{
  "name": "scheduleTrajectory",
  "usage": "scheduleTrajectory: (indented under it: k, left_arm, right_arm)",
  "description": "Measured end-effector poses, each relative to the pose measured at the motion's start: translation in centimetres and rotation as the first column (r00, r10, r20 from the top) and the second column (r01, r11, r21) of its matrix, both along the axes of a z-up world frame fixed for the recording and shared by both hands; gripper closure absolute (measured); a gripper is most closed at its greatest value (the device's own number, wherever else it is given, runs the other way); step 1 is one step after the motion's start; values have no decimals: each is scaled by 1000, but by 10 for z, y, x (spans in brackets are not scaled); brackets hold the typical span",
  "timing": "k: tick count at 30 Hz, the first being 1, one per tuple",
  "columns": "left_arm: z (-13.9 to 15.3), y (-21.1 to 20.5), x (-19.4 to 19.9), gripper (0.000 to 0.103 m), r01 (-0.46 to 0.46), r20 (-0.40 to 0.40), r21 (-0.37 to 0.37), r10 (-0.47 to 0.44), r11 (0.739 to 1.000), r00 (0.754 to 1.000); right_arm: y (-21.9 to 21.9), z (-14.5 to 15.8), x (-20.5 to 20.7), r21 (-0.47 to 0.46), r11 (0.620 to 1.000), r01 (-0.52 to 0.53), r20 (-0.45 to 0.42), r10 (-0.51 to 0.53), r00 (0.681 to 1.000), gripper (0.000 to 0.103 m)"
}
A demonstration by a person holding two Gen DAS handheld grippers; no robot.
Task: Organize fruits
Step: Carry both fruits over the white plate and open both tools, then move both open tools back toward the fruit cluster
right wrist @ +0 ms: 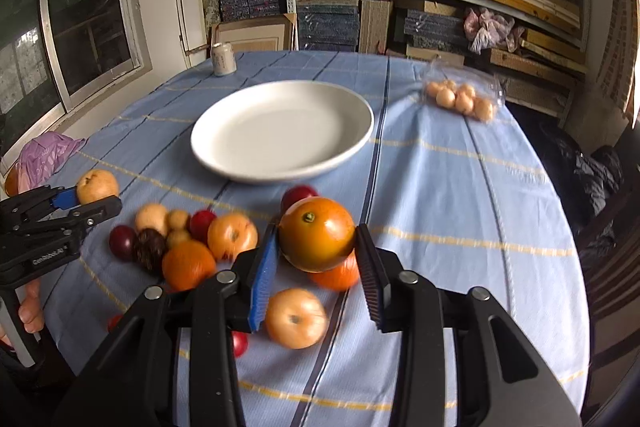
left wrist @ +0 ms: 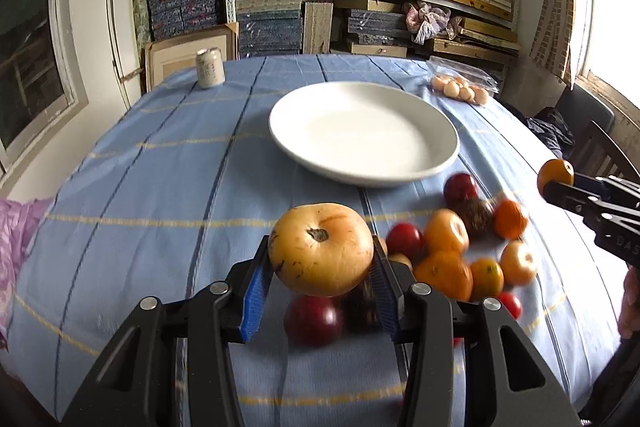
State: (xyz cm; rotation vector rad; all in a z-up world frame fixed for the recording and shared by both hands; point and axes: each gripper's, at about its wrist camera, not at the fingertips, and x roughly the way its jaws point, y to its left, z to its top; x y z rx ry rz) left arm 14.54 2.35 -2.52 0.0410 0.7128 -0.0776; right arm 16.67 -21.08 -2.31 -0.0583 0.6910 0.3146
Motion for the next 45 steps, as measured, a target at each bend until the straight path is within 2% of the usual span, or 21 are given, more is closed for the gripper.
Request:
scheduleTrajectory:
  k: [3, 9, 14, 18, 22, 27, 33, 36, 37, 38, 40, 45]
  left_arm:
    - [8, -3, 21, 56, -3, 17, 32, 3, 999, 1000]
    - [30, -17, 77, 56, 10, 59, 71, -15, 997, 998]
    - [32, -19, 143, 56, 9, 50, 36, -10, 999, 999]
    - [21, -20, 195, 56, -9, 19, 31, 9, 999, 1000]
    - [10, -18, 228, 56, -7, -5, 15, 7, 1000, 1000]
    - [-10, -18, 263, 56, -20, -81, 28, 22, 999, 996]
    - [-27, -17, 281, 56, -30, -148, 52, 38, 998, 988]
    - [-30, -18, 284, 56, -33, -162, 60, 43, 998, 986]
    - [-29, -20, 284, 53, -31, -159, 69, 42, 997, 986]
    - [-27, -21, 283, 42, -29, -151, 79, 41, 996, 988]
    - [-21, -24, 277, 33, -43, -121, 109, 56, 993, 991]
    - [3, -20, 253, 28, -44, -71, 89, 50, 995, 996]
  right_arm:
    - [5, 14, 17, -9, 1000, -18, 19, 19, 1000, 65]
    - [16, 35, 76, 7, 998, -59, 17, 59, 998, 65]
    - [28, 36, 141, 28, 996, -83, -25, 84, 996, 65]
    - [41, 26, 191, 13, 995, -95, -55, 96, 994, 65]
    - [55, 6, 235, -21, 996, -84, -101, 82, 992, 65]
    - [72, -26, 272, -78, 995, -60, -158, 47, 986, 65]
    - [83, -44, 290, -124, 991, -44, -201, 18, 979, 65]
    - [79, -44, 290, -102, 994, -32, -214, 9, 977, 64]
    - [76, -41, 290, -101, 995, -19, -204, -2, 979, 52]
    - [74, -38, 288, -103, 995, -7, -190, -13, 982, 33]
    - [70, -31, 282, -97, 995, 4, -158, -19, 987, 31]
    - [48, -15, 256, -77, 997, 29, -130, -39, 991, 32]
